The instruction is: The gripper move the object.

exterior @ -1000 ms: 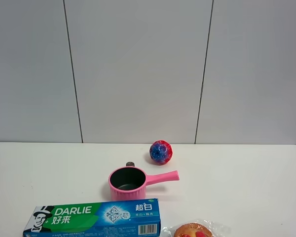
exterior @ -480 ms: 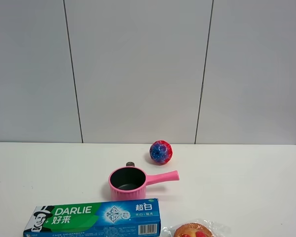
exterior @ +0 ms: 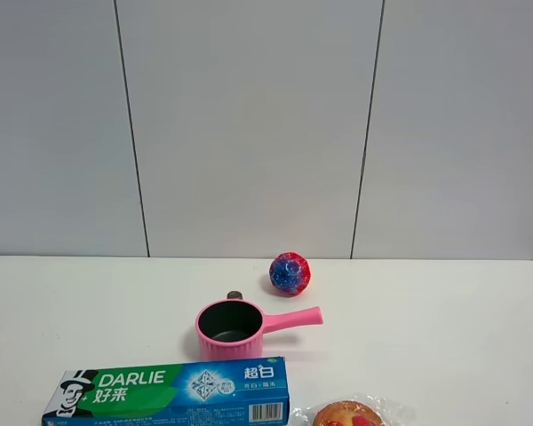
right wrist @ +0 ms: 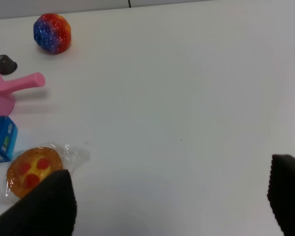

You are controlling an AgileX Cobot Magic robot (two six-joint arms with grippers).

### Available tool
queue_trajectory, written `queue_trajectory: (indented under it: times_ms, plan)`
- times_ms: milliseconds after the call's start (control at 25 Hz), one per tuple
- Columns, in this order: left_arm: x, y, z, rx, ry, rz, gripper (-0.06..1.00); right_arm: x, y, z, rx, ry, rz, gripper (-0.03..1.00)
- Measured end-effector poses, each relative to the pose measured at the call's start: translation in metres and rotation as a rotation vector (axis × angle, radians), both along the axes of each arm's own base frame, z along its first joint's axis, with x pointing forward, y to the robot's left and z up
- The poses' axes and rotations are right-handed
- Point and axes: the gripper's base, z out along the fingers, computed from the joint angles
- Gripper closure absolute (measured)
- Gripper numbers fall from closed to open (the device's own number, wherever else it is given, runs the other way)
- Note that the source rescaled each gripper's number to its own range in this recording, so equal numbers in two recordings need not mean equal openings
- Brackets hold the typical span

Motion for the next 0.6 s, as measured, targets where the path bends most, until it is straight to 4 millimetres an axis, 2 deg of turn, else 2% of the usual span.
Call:
queue_trajectory:
  times_ms: [240, 600]
  plan:
    - [0.027, -0.006, -0.044, -0.003, 0.157, -0.059, -0.06, 0.0, 0.0, 0.0, 0.0, 0.0, 0.0, -0.03]
    - [0.032, -0.007, -0.045, 0.017, 0.124, -0.084, -0.06, 0.0, 0.0, 0.0, 0.0, 0.0, 0.0, -0.03]
